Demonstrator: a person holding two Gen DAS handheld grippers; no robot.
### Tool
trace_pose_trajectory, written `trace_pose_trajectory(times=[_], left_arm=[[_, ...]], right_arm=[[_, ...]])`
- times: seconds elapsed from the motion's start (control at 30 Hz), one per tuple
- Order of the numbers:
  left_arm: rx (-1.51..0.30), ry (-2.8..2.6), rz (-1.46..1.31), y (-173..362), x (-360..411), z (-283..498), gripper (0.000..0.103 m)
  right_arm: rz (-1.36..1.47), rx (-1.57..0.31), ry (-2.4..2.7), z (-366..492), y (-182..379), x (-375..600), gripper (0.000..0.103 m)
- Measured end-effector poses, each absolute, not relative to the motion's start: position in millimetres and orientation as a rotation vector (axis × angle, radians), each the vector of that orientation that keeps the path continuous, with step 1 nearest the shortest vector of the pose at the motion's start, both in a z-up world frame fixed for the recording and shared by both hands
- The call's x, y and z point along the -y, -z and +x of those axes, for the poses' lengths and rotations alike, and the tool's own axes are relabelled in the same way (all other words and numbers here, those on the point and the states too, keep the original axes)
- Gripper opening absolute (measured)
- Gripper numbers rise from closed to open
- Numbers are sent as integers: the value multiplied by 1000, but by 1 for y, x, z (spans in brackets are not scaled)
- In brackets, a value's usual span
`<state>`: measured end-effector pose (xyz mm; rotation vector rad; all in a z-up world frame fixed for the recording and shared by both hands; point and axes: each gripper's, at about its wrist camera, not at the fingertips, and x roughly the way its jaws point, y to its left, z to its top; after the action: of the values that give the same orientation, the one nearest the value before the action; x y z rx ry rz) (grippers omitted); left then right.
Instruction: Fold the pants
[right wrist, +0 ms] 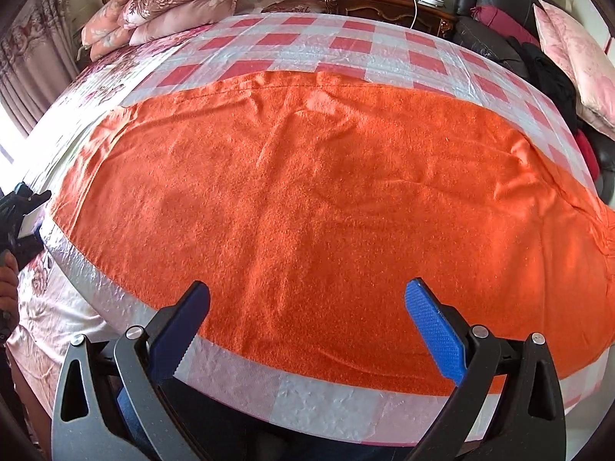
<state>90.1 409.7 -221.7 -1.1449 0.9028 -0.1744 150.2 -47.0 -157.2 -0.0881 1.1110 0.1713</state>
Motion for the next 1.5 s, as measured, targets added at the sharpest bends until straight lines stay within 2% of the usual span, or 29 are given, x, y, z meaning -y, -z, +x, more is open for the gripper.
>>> trace_pose_trajectory(times=[0.17, 0.23, 0.6, 0.67, 0.7, 0.73, 0.83, 0.93, 1.0, 1.1, 1.2, 1.27, 1.4, 1.47, 1.5], left_arm=[[-901, 138, -1062, 210, -416, 94, 17], [-894, 112, -1027, 204, -419, 96, 12], [-864, 71, -1067, 205, -436, 93, 10], [-869, 33, -1004, 198, -434, 92, 17], [-878, -44, -945, 192, -434, 93, 43], [-873, -115, -856, 181, -433, 95, 56], [-826, -78, -606, 140, -403, 121, 55], [-843, 101, -314, 113, -321, 167, 57], [-845, 241, -92, 110, -253, 193, 64], [-893, 372, 41, 134, -196, 221, 63], [-953, 335, 64, 158, -197, 243, 47], [-965, 251, 44, 159, -225, 245, 46], [-994, -38, -111, 158, -322, 238, 53], [-982, -69, -462, 167, -390, 207, 59], [-953, -41, -681, 178, -421, 186, 67]], right_arm=[[-101, -1132, -144, 155, 163, 45, 98], [-94, -1146, -134, 157, 166, 46, 98], [-103, -1165, -191, 155, 174, 35, 98], [-115, -1164, -204, 155, 174, 33, 98], [-113, -1167, -207, 155, 173, 33, 97], [-103, -1168, -209, 156, 172, 35, 97], [-50, -1127, -147, 160, 160, 54, 97], [-38, -1107, -57, 168, 159, 74, 97], [-25, -1129, -33, 170, 165, 81, 97], [-19, -1153, -22, 169, 175, 82, 98], [-32, -1148, -24, 166, 175, 81, 98], [-38, -1154, -30, 166, 175, 81, 98], [-50, -1122, -59, 163, 166, 80, 96], [-64, -1064, -113, 163, 155, 71, 96], [-66, -1047, -127, 164, 151, 67, 96]])
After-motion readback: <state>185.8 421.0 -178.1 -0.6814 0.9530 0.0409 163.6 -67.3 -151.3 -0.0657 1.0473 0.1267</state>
